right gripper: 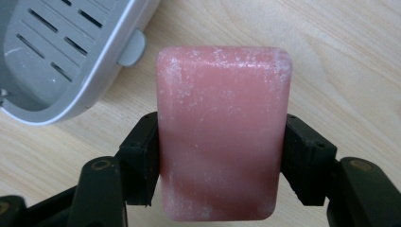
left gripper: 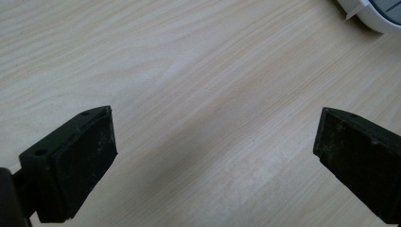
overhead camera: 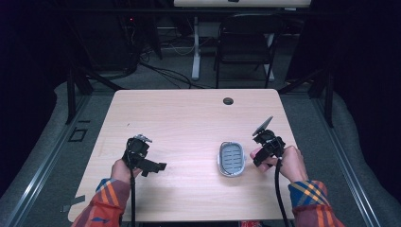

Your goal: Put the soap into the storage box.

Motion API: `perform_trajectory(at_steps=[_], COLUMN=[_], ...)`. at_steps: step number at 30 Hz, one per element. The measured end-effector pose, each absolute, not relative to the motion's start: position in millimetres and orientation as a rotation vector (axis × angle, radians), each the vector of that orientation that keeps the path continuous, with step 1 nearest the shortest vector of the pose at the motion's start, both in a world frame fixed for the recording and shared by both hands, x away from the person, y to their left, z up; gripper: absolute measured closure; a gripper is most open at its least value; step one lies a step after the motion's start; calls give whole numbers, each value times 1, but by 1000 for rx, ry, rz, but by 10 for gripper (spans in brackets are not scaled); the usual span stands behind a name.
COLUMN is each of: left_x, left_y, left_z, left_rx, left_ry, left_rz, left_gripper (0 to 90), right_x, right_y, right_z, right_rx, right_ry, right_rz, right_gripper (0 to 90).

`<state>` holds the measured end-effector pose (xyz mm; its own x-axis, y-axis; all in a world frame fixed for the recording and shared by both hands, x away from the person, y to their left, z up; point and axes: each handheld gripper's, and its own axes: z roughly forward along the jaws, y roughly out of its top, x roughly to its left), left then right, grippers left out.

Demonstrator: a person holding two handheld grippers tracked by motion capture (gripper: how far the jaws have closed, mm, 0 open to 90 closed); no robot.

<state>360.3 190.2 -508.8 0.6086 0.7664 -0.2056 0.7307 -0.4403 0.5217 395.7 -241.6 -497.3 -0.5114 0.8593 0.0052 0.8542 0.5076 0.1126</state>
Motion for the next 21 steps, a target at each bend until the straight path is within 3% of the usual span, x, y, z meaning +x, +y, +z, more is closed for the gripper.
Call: perform_trajectory(at_steps=[21], left_x=[360], left_y=[190], left_z=[-510], left_rx=[2260], left_ry=[1182], left_rz=[77], left_gripper=[5], right_x=[399], right_y=[-227], right_z=[-472], right_rx=[1506], right_ry=[2669], right_rz=[184], right_gripper=[374])
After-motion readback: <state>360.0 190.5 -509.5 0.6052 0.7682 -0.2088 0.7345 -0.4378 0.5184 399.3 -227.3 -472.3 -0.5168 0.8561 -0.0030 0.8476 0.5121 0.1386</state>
